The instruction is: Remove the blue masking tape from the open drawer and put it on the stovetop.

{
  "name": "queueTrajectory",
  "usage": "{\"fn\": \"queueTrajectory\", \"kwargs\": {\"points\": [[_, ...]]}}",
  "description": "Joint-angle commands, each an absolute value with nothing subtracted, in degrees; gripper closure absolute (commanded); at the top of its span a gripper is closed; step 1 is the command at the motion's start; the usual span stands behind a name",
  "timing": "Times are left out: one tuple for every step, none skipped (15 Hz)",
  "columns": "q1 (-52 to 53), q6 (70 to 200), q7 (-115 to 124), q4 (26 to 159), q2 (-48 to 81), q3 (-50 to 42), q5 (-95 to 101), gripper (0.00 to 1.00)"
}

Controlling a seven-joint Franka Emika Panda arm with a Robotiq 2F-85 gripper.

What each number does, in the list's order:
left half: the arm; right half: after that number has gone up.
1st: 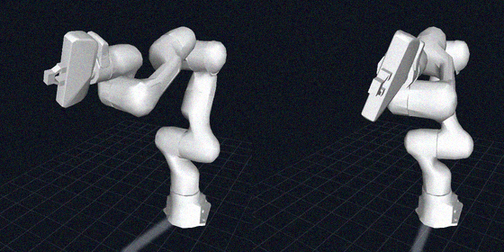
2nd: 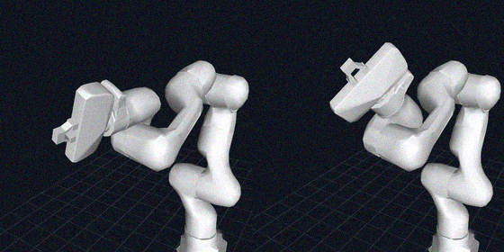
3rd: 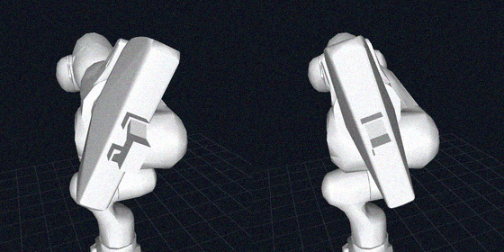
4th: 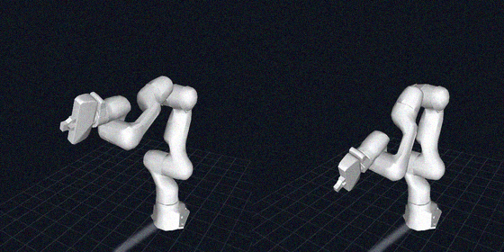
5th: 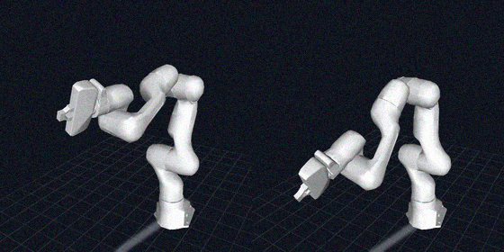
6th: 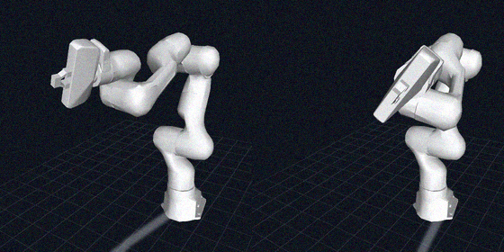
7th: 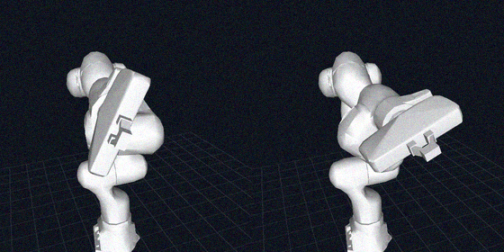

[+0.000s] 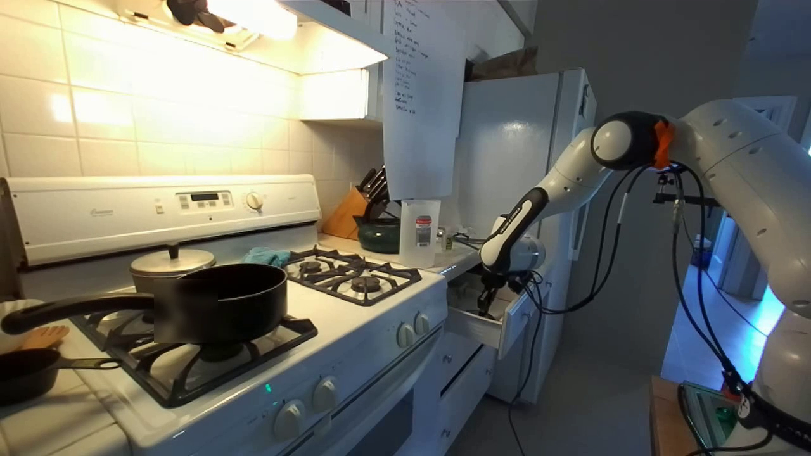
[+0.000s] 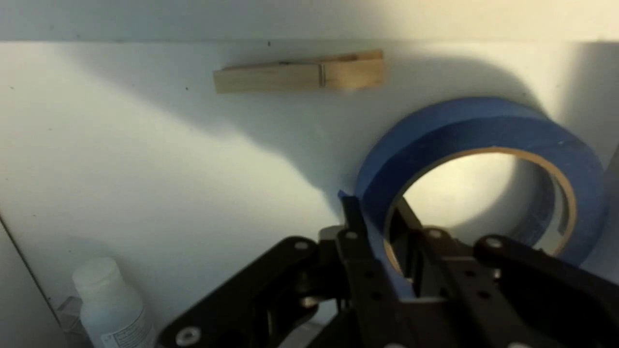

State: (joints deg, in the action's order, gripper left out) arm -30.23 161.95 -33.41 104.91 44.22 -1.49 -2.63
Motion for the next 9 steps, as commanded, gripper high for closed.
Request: {"fn": "queueTrajectory", "kwargs": {"points": [[-34.23, 162.81, -34.67, 109.89, 38.61, 3.15, -3.42, 0.95], [-35.27, 162.31, -35.09, 110.95, 37.19, 4.37, -3.77, 0.95], [-35.71, 161.10, -34.89, 111.70, 35.98, 4.87, -3.81, 0.95], [-36.16, 160.17, -34.80, 112.73, 34.67, 5.32, -3.82, 0.95], [-36.37, 159.60, -34.61, 113.93, 33.24, 5.38, -3.84, 0.95], [-36.33, 159.58, -34.06, 115.10, 31.92, 4.80, -3.77, 0.95], [-36.08, 159.96, -33.24, 116.40, 30.45, 3.78, -3.69, 0.95], [-35.64, 160.26, -32.13, 117.84, 28.71, 2.47, -3.48, 0.95], [-35.18, 160.17, -31.13, 118.50, 27.61, 1.24, -3.19, 0.95]]}}
